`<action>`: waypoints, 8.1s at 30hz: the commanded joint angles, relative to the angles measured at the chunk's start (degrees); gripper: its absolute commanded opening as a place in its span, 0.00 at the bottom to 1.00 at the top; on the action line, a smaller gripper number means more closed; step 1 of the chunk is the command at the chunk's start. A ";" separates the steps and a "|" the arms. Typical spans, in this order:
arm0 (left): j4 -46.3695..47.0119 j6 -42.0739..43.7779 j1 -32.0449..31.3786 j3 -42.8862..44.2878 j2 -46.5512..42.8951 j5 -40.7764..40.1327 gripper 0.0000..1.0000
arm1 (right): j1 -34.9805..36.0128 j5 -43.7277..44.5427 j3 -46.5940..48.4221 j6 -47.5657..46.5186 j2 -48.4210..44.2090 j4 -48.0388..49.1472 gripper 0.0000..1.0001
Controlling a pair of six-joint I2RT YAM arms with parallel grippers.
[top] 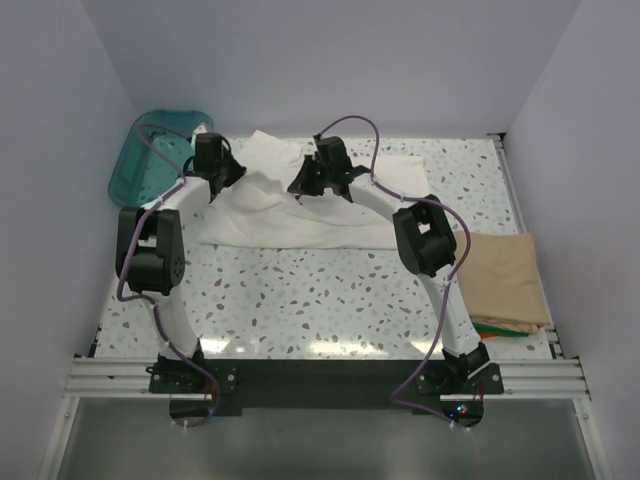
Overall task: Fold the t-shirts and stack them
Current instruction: Fold the tshirt
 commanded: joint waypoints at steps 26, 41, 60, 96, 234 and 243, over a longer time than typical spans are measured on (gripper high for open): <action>14.28 0.10 3.66 8.88 10.73 8.29 0.30 | -3.53 -4.29 15.70 -5.09 8.80 2.23 0.16; 15.43 -6.75 3.66 -21.14 -15.45 3.72 0.41 | -6.00 3.95 -11.05 -12.48 -15.96 -4.62 0.53; 6.03 -9.22 2.69 -32.43 -17.58 -9.46 0.07 | -5.38 13.19 -33.79 -17.31 -26.89 -9.81 0.45; 4.28 -8.51 6.47 -36.03 -25.04 -7.00 0.29 | -13.82 26.11 -18.02 -19.43 -21.15 -21.76 0.63; -4.00 11.08 8.75 -4.48 -3.16 -0.59 0.02 | -36.58 15.13 -26.58 -13.45 -24.51 -15.96 0.30; -3.03 8.55 6.56 -12.72 -16.68 1.53 0.46 | -34.65 16.10 -35.25 -12.31 -36.96 -16.93 0.62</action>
